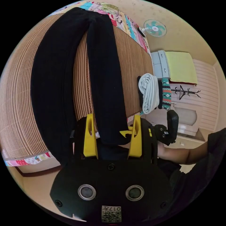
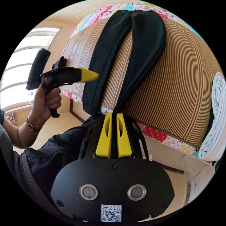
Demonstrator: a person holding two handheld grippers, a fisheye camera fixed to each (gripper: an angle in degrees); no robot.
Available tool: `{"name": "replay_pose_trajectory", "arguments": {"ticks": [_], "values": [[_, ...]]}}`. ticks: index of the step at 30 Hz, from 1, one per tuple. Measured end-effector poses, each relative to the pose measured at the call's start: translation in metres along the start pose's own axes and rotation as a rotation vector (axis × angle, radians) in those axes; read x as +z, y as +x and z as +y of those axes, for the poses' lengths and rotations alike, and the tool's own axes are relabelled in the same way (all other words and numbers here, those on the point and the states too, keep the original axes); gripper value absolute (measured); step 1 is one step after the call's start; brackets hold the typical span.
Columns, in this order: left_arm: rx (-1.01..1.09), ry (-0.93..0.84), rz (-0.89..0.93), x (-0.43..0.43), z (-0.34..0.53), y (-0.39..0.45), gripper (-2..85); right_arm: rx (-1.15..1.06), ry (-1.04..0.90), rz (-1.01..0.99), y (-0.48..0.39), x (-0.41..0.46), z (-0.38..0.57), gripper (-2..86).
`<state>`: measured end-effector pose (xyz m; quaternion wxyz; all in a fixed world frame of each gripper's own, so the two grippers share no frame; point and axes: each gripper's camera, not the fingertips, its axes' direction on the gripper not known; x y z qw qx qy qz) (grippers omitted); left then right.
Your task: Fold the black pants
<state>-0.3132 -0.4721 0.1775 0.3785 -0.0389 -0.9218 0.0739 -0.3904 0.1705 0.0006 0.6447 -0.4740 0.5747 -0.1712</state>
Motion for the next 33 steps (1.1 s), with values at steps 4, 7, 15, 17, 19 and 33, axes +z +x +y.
{"name": "replay_pose_trajectory", "arguments": {"ticks": [4,7,15,17,19,33], "values": [[0.097,-0.141,-0.119,0.033,-0.029,0.031,16.2,-0.139,0.001,-0.026,-0.030,-0.007,-0.008,3.1],[0.095,-0.227,-0.167,0.051,-0.026,0.029,5.9,-0.294,-0.052,-0.116,-0.038,-0.016,-0.011,3.5],[0.055,-0.159,-0.026,0.023,-0.005,0.002,2.5,-0.391,-0.313,-0.049,0.150,-0.084,-0.150,6.4],[0.014,-0.155,-0.003,0.016,-0.004,-0.012,2.3,-0.218,-0.147,-0.149,0.209,-0.113,-0.220,8.8],[-0.008,-0.155,0.034,0.013,-0.003,-0.019,2.1,-0.062,0.044,-0.293,0.260,-0.134,-0.282,11.5],[-0.095,0.021,0.480,-0.038,0.021,-0.084,1.8,0.282,0.642,-0.092,0.238,-0.137,-0.415,3.6]]}}
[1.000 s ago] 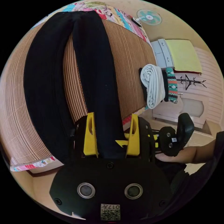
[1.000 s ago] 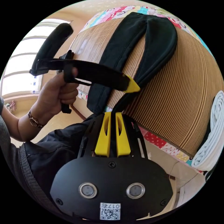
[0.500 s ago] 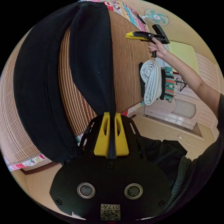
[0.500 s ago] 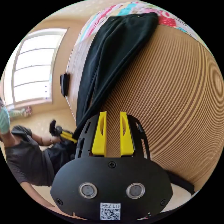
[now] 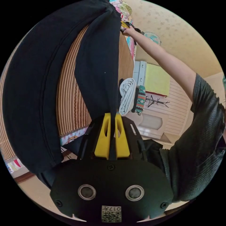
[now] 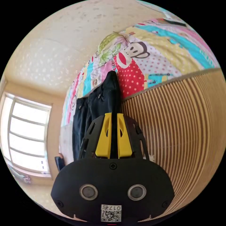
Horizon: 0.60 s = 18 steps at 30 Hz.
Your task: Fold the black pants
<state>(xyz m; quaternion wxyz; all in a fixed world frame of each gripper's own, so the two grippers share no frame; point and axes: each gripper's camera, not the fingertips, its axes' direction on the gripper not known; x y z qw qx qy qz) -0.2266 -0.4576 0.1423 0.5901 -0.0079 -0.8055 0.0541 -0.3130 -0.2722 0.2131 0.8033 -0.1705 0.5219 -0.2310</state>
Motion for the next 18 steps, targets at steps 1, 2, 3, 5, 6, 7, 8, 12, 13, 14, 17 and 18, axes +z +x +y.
{"name": "replay_pose_trajectory", "arguments": {"ticks": [1,2,3,5,6,7,8,12,13,14,17,18], "values": [[-0.011,0.050,0.157,-0.013,0.008,-0.010,1.7,-0.060,0.007,0.074,-0.019,-0.005,0.001,3.3],[-0.036,0.117,0.366,-0.027,0.018,-0.026,1.7,-0.196,0.025,0.200,-0.059,-0.013,0.006,3.0],[-0.049,0.157,0.474,-0.033,0.025,-0.035,1.7,-0.327,0.044,0.314,-0.100,-0.019,0.015,2.9],[-0.084,0.290,0.711,-0.054,0.052,-0.060,1.7,-0.506,0.071,0.442,-0.161,-0.022,0.030,2.8],[-0.094,0.311,0.707,-0.059,0.058,-0.063,1.8,-0.601,0.097,0.470,-0.196,-0.019,0.040,2.9],[-0.116,0.332,0.647,-0.070,0.069,-0.068,1.9,-0.636,0.104,0.472,-0.212,-0.016,0.043,3.0],[-0.144,0.342,0.551,-0.080,0.077,-0.071,2.0,-0.671,0.111,0.448,-0.241,-0.007,0.046,3.2],[-0.209,0.345,0.250,-0.107,0.084,-0.077,2.6,-0.585,0.045,0.262,-0.307,0.067,0.037,3.9],[-0.218,0.366,0.158,-0.117,0.084,-0.076,2.8,-0.586,0.033,0.255,-0.314,0.083,0.038,4.0],[-0.219,0.392,0.090,-0.127,0.084,-0.075,3.0,-0.590,0.003,0.243,-0.324,0.116,0.041,4.2],[-0.240,0.337,-0.131,-0.137,0.078,-0.075,3.6,-0.475,-0.137,0.165,-0.317,0.178,0.045,3.5],[-0.241,0.310,-0.179,-0.136,0.077,-0.076,3.6,-0.403,-0.128,0.094,-0.306,0.180,0.049,3.2]]}}
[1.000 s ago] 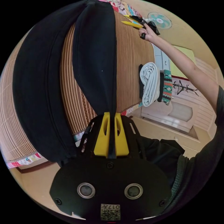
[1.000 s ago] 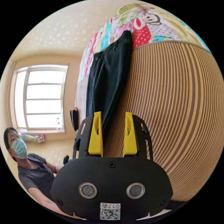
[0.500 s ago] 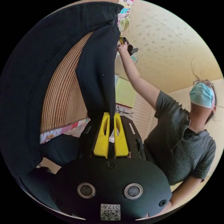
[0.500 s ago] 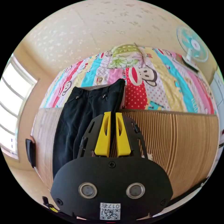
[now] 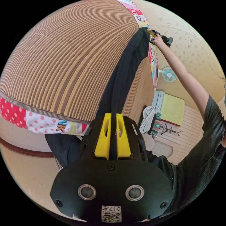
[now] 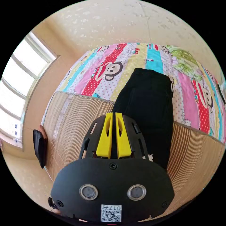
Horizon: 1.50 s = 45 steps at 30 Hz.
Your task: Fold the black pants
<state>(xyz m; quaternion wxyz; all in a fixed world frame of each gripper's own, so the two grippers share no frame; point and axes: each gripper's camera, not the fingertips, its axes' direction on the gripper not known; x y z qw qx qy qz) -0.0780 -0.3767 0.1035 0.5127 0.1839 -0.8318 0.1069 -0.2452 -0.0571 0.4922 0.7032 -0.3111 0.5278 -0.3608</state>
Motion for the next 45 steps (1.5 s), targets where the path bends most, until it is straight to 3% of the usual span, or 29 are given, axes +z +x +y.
{"name": "replay_pose_trajectory", "arguments": {"ticks": [3,8,13,16,18,20,23,24,26,28,33,37,40,45], "values": [[0.065,-0.084,-0.141,0.008,-0.003,0.001,3.8,-0.008,0.000,-0.206,0.012,-0.015,0.042,3.5],[0.115,-0.210,-0.115,0.024,-0.010,0.000,3.8,-0.182,-0.208,-0.137,0.016,-0.053,0.196,6.4],[0.155,-0.314,-0.121,0.031,-0.012,0.006,4.0,0.016,-0.403,-0.255,0.022,-0.058,0.375,10.1],[0.206,-0.373,-0.165,0.038,-0.009,0.015,4.1,0.204,-0.386,-0.402,0.009,-0.053,0.459,11.1],[0.263,-0.416,-0.219,0.043,-0.007,0.023,4.1,0.362,-0.275,-0.462,-0.002,-0.055,0.501,10.3],[0.344,-0.474,-0.304,0.051,-0.002,0.034,4.0,0.449,-0.252,-0.417,-0.002,-0.055,0.516,7.5],[0.390,-0.535,-0.289,0.053,0.003,0.042,3.5,0.451,-0.260,-0.471,0.000,-0.067,0.515,3.8],[0.418,-0.544,-0.233,0.052,0.005,0.046,3.3,0.440,-0.215,-0.535,0.001,-0.084,0.512,3.3],[0.513,-0.505,0.148,0.031,0.016,0.059,2.9,0.423,-0.100,-0.606,0.004,-0.118,0.509,2.8],[0.473,-0.489,0.322,0.024,0.022,0.054,2.8,0.417,-0.045,-0.593,0.009,-0.143,0.511,2.5],[0.405,-0.500,0.064,0.046,0.049,0.029,3.2,0.346,-0.229,-0.327,0.005,-0.106,0.531,2.5],[0.266,-0.481,-0.102,0.069,0.058,0.009,4.4,0.462,-0.236,-0.328,0.025,-0.070,0.548,3.1],[0.255,-0.489,-0.125,0.069,0.065,0.012,6.7,0.574,-0.204,-0.408,0.048,-0.068,0.564,4.7],[0.277,-0.298,-0.010,0.021,0.047,0.034,12.2,0.605,-0.101,-0.511,0.115,-0.100,0.556,10.2]]}}
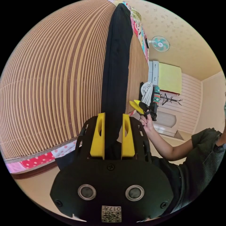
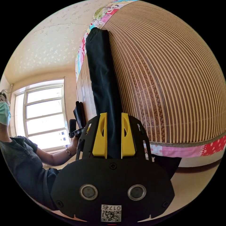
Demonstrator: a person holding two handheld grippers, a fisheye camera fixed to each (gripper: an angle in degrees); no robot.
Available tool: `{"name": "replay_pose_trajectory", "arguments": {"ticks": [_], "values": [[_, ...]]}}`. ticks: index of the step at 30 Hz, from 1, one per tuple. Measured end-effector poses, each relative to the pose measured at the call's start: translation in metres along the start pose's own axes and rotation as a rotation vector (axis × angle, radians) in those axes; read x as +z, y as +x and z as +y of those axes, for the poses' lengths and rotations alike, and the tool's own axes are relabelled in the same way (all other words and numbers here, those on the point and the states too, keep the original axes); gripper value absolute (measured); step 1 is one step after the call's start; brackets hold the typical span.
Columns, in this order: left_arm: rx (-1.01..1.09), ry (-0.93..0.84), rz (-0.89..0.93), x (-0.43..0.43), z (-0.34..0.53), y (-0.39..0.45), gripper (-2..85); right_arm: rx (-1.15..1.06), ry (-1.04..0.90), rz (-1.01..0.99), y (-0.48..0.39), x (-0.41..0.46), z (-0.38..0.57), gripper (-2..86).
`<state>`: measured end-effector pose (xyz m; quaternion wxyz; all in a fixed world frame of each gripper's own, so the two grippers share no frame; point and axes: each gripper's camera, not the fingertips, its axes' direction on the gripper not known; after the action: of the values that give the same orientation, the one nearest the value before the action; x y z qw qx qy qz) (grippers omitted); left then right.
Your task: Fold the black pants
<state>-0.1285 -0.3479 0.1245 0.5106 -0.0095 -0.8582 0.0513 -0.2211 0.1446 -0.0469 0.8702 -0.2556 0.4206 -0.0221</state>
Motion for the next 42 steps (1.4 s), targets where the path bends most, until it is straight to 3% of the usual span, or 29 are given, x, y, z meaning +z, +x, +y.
{"name": "replay_pose_trajectory", "arguments": {"ticks": [3,8,13,15,17,23,35,38,42], "values": [[0.001,0.074,0.119,-0.019,-0.039,-0.010,16.8,-0.018,-0.046,-0.089,0.026,-0.010,-0.055,12.5],[0.080,0.039,0.075,-0.013,-0.137,-0.003,17.7,-0.064,-0.194,-0.244,0.048,0.012,-0.155,14.3],[0.058,-0.047,-0.028,0.014,-0.183,0.011,8.1,-0.077,-0.346,-0.311,0.051,0.052,-0.216,11.0],[0.031,-0.090,-0.032,0.021,-0.185,0.013,6.0,-0.069,-0.393,-0.242,0.048,0.062,-0.222,5.8],[0.098,-0.066,0.010,0.014,-0.168,0.025,5.1,-0.119,-0.374,-0.223,0.040,0.052,-0.214,4.2],[0.329,0.117,0.325,-0.048,-0.066,0.097,4.8,-0.320,-0.254,-0.522,-0.029,-0.029,-0.145,1.5],[0.757,0.218,0.338,-0.152,0.137,0.339,4.9,-0.855,-0.128,-0.531,-0.253,-0.201,0.031,0.4],[0.903,0.232,0.349,-0.174,0.157,0.385,5.1,-0.950,-0.081,-0.547,-0.299,-0.230,0.045,0.3],[0.849,0.250,0.279,-0.189,0.136,0.409,5.1,-0.987,-0.020,-0.370,-0.339,-0.241,0.030,0.3]]}}
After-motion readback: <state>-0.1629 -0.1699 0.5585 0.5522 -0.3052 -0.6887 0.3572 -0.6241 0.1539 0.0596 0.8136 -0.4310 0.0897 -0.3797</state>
